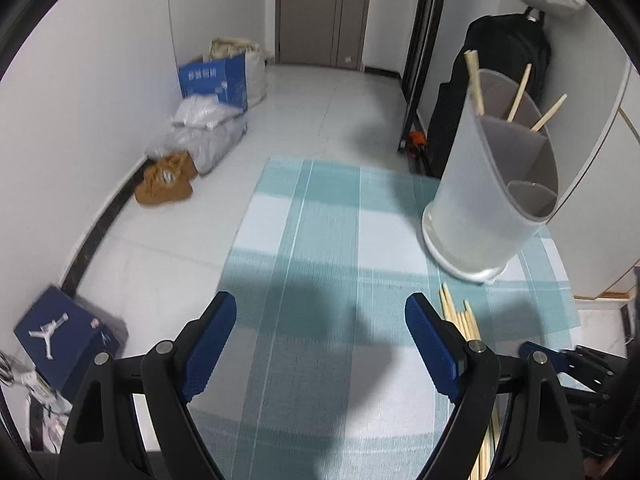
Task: Organize utensils
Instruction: 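Withdraw both open tools back toward the remaining chopsticks on the cloth, then lower the right tool onto the chopsticks and close on one, then lift the right tool's chopstick while the left tool closes on another chopstick, then carry both held chopsticks up over the white utensil holder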
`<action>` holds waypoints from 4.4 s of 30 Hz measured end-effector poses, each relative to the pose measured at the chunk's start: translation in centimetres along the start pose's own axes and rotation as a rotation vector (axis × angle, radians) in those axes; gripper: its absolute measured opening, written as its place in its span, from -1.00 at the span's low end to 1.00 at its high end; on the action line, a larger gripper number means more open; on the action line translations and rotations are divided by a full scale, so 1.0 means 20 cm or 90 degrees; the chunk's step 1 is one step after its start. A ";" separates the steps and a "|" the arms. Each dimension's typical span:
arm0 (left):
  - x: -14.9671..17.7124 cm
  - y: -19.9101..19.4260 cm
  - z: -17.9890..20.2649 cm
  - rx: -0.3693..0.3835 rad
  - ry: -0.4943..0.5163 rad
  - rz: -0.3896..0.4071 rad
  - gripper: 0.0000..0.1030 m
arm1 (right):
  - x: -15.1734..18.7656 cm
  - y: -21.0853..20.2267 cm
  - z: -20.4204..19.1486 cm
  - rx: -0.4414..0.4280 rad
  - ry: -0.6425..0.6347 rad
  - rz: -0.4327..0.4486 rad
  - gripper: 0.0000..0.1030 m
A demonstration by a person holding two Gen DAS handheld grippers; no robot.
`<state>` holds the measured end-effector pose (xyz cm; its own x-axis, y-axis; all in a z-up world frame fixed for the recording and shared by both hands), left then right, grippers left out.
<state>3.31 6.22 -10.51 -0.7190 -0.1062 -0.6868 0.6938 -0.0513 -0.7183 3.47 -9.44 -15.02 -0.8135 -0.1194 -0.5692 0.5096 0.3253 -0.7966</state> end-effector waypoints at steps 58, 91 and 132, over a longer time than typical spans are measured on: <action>0.15 0.17 0.29 0.019 0.095 -0.165 0.61 | -0.25 -0.28 0.11 -0.011 0.144 0.115 -0.91; 0.13 0.34 0.24 -0.015 0.017 -0.224 0.61 | -0.26 -0.37 0.29 -0.046 0.193 0.211 -0.91; -0.09 -0.08 0.31 0.129 -0.012 0.025 -1.00 | -0.21 -0.48 0.18 -0.031 0.135 0.262 -0.91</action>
<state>3.74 0.29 -7.40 -0.6918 -0.1298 -0.7103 0.7165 -0.2456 -0.6529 3.02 -15.51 -5.65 -0.5885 0.2213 -0.7776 0.7922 0.3497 -0.5001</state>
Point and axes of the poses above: each gripper's, at about its wrist camera, not at the fingertips, and y roughly the way its jaws point, z to its right, x to its underside, the point moved 4 cm from there along y, roughly the way its jaws point, and after that the axes turned 7 degrees about z, right-handed, at the moved point
